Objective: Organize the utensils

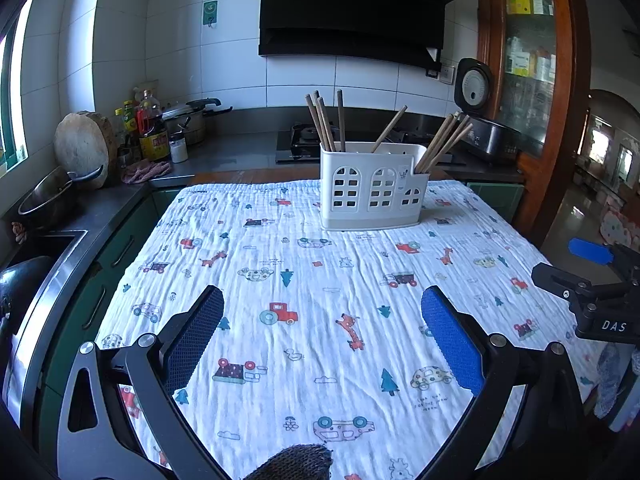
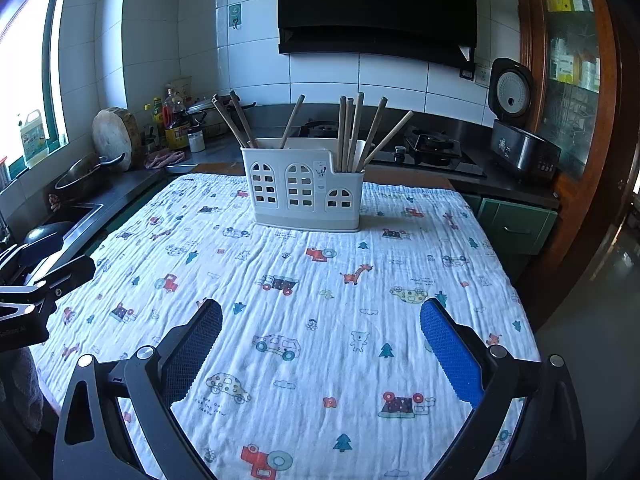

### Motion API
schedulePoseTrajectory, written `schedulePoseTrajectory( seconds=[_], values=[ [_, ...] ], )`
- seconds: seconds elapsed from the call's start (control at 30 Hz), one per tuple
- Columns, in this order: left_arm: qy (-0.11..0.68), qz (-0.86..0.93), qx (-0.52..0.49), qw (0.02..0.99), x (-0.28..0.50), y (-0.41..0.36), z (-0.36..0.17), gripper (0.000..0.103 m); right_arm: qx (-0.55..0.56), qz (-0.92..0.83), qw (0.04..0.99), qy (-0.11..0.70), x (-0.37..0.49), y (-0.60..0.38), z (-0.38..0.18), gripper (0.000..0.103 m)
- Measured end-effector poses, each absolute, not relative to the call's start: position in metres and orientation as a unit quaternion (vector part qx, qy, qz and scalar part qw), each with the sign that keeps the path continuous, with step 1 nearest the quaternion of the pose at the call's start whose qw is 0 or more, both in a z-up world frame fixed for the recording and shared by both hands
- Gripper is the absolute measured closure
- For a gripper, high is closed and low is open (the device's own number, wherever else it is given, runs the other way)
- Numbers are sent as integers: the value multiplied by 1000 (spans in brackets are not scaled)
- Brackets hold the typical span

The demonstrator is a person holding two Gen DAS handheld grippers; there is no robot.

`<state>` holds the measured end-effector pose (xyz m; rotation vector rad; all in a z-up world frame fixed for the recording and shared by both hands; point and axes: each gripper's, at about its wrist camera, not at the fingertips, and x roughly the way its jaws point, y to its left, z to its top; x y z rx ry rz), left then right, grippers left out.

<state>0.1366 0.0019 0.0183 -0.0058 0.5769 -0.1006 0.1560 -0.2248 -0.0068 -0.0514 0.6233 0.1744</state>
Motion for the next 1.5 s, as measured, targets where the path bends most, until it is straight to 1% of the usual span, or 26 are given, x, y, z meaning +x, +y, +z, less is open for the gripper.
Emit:
schedulePoseTrajectory(
  seconds=[1.5],
  values=[
    [291, -54, 1, 955, 138, -1, 15, 5, -26, 89, 947, 307, 156, -223, -5, 7]
  ],
)
